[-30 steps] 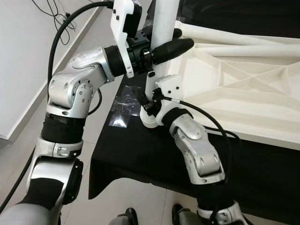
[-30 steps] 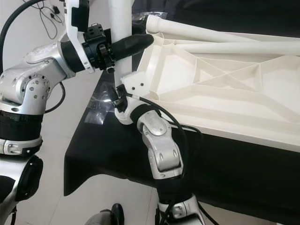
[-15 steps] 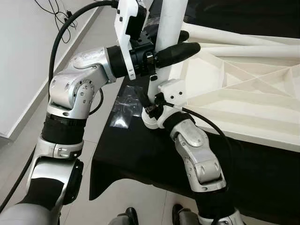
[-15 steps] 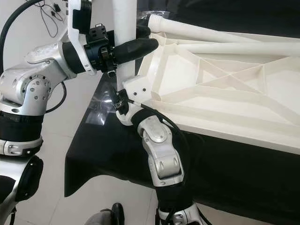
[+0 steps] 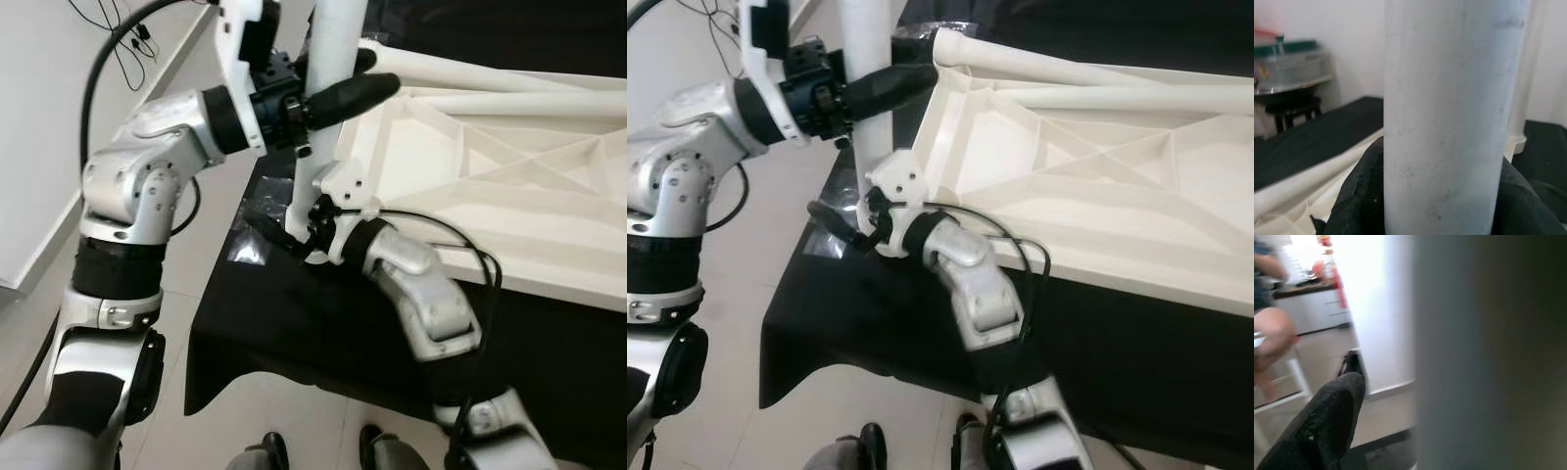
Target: Building children table
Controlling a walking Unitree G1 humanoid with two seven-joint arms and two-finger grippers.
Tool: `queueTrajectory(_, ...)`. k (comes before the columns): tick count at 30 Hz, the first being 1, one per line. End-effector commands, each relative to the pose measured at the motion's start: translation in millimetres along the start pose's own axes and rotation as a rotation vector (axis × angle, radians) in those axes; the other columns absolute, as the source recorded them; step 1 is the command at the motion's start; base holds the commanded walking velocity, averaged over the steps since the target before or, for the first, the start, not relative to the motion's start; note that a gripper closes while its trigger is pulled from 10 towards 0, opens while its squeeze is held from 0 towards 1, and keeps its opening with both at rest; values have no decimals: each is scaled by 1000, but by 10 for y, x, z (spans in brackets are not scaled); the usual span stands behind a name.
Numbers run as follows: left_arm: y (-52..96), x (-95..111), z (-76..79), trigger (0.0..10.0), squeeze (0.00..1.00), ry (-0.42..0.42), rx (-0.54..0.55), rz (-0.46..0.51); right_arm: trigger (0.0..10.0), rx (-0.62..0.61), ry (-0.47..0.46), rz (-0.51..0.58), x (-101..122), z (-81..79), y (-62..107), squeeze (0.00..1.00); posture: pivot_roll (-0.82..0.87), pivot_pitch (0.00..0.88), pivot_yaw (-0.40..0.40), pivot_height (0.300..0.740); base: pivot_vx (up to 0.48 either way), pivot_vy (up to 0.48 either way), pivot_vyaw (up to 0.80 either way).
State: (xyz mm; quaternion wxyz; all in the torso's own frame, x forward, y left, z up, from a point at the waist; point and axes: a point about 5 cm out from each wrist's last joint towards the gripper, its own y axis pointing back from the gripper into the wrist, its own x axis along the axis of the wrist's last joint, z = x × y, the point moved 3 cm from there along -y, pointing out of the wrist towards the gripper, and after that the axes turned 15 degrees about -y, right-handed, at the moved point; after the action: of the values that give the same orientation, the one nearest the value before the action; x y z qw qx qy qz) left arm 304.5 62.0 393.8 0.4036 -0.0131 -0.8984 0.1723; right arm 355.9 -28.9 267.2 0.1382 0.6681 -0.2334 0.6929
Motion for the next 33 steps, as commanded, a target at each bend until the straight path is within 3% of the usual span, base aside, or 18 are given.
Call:
queueTrajectory(1, -167, 101, 305, 0, 0, 43, -202, 112, 10000, 99, -28, -24, -22, -156, -153, 0, -2, 283, 90, 740, 0, 0, 0)
queueTrajectory(5, -204, 202, 434, 0, 0, 86, -276, 170, 10000, 226, -127, -32, 42, -171, -212, 0, -1, 281, 85, 740, 0, 0, 0)
queueTrajectory(7, -204, 202, 434, 0, 0, 86, -276, 170, 10000, 226, -127, -32, 42, -171, -212, 0, -1, 281, 85, 740, 0, 0, 0)
queueTrajectory(8, -250, 268, 475, 0, 0, 107, -304, 191, 5843, 260, -145, -31, 56, -189, -226, 0, 0, 282, 84, 740, 0, 0, 0)
queueTrajectory(9, -331, 414, 494, 0, 0, 146, -344, 233, 0, 306, -148, -28, 84, -228, -238, 0, -1, 281, 85, 740, 0, 0, 0)
queueTrajectory(12, -386, 527, 515, 0, 0, 180, -383, 265, 0, 351, -141, -25, 110, -263, -240, 0, -1, 280, 83, 740, 0, 0, 0)
queueTrajectory(14, -458, 715, 605, 0, 0, 239, -506, 309, 0, 446, -116, -30, 163, -340, -223, 0, -9, 278, 81, 740, 0, 0, 0)
queueTrajectory(17, -539, 827, 693, 0, 0, 260, -599, 321, 0, 501, -76, -62, 158, -365, -190, 0, -12, 277, 78, 740, 0, 0, 0)
queueTrajectory(22, -594, 880, 721, 0, 0, 258, -628, 325, 0, 516, -54, -82, 147, -350, -184, 0, -17, 276, 78, 740, 0, 0, 0)
queueTrajectory(24, -701, 976, 771, 0, 0, 257, -661, 327, 0, 507, -8, -107, 137, -319, -184, 0, -21, 277, 76, 740, 0, 0, 0)
queueTrajectory(29, -739, 1010, 791, 0, 0, 257, -672, 326, 0, 501, 8, -116, 134, -307, -186, 0, -21, 277, 76, 740, 0, 0, 0)
queueTrajectory(30, -795, 1059, 809, 0, 878, 267, -676, 320, 0, 486, 24, -123, 139, -283, -194, 0, -21, 278, 74, 740, 0, 0, 0)
queueTrajectory(33, -795, 1059, 809, 0, 878, 267, -676, 320, 0, 486, 24, -123, 139, -283, -194, 0, -21, 278, 74, 740, 0, 0, 0)
